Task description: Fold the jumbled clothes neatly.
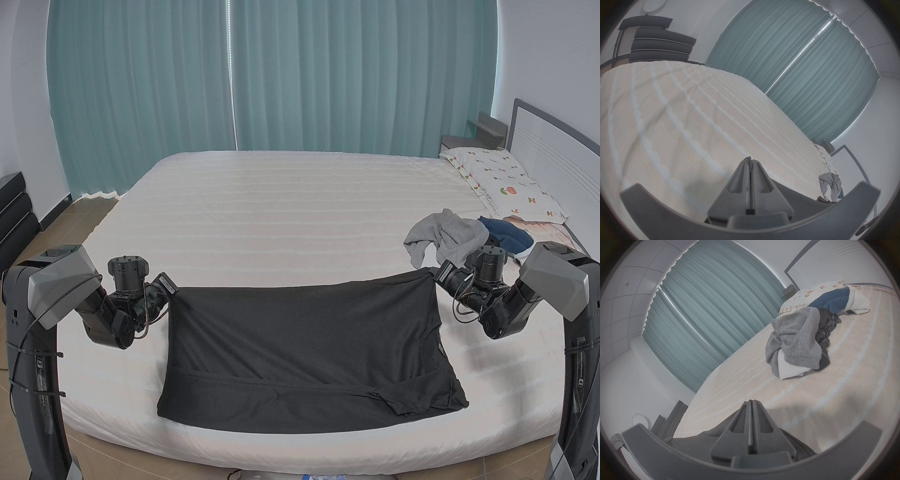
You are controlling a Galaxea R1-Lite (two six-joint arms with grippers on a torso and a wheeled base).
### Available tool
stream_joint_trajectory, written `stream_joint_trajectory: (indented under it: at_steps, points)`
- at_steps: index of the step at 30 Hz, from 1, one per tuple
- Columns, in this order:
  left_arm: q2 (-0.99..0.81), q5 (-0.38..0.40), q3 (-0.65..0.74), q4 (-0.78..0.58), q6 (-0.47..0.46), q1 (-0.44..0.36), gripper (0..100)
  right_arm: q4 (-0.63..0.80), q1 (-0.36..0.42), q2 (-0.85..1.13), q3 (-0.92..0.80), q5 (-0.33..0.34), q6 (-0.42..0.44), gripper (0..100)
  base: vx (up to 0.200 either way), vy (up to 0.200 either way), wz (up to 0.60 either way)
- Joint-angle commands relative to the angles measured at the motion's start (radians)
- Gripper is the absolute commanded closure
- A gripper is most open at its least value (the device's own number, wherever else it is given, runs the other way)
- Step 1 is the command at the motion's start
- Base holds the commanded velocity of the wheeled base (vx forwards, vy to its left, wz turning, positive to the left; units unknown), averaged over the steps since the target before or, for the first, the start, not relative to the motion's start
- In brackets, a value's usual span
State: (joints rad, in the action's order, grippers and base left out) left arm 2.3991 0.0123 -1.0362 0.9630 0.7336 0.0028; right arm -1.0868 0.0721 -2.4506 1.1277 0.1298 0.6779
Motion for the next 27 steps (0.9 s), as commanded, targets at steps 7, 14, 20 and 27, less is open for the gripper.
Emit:
stream_joint_trajectory:
  at_steps: [7, 14, 20, 27]
  points:
    - [-0.002, 0.009, 0.018, 0.0, -0.019, 0.002, 100, -0.002, -0.02, 0.048, -0.075, 0.059, 0.0, 100, 0.0, 0.0, 0.0]
    - [-0.009, 0.011, 0.038, 0.008, -0.059, 0.019, 100, -0.002, -0.041, 0.085, -0.135, 0.105, -0.004, 100, 0.0, 0.0, 0.0]
    - [-0.009, 0.012, 0.082, 0.071, -0.111, 0.02, 100, -0.004, -0.054, 0.114, -0.181, 0.143, -0.006, 100, 0.0, 0.0, 0.0]
    - [-0.008, 0.046, 0.16, 0.16, -0.194, 0.016, 100, -0.004, -0.06, 0.134, -0.238, 0.188, -0.014, 100, 0.0, 0.0, 0.0]
